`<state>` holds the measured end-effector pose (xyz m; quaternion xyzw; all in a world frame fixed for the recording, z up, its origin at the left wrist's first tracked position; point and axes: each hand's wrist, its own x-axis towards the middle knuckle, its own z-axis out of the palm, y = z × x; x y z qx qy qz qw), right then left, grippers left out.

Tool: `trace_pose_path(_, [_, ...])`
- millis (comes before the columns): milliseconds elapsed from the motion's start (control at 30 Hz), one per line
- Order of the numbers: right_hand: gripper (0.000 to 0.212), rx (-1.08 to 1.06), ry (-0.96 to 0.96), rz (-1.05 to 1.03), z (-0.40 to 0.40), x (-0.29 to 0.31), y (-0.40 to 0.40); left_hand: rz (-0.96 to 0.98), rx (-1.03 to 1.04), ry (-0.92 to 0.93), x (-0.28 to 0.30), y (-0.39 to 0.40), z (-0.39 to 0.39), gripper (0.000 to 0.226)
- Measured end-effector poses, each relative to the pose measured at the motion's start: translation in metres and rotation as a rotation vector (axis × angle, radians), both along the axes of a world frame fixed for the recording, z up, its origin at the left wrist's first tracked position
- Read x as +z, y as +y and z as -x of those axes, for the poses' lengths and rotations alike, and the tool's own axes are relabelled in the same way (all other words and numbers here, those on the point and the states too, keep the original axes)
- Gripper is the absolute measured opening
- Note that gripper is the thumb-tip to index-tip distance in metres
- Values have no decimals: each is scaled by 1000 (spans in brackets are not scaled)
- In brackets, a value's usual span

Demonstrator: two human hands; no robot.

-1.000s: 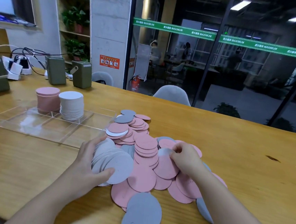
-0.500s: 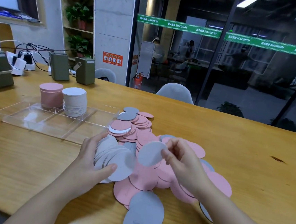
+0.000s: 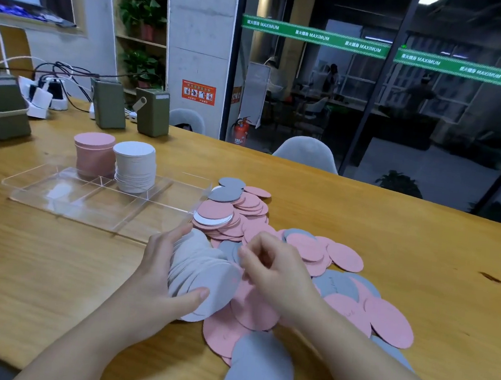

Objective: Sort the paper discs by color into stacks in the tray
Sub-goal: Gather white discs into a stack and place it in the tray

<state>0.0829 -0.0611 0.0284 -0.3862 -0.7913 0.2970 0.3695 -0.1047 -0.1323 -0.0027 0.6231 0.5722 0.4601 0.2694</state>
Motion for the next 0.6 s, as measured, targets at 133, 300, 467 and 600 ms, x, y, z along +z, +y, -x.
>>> trace_pose_path(133, [8, -45, -165, -67, 16, 2, 44, -7, 30, -26, -1, 0, 3, 83])
trace_pose_path(300, [17, -21, -323, -191, 45, 1, 82, -31, 96, -43, -1, 3, 7, 79])
trace_pose_path(467, [17, 15, -491, -288, 60, 0, 100, -25, 87, -40, -2, 2, 8, 80])
trace_pose_path(600, [22, 40, -557, -275, 63, 1, 108, -29, 84, -44, -2, 2, 8, 79])
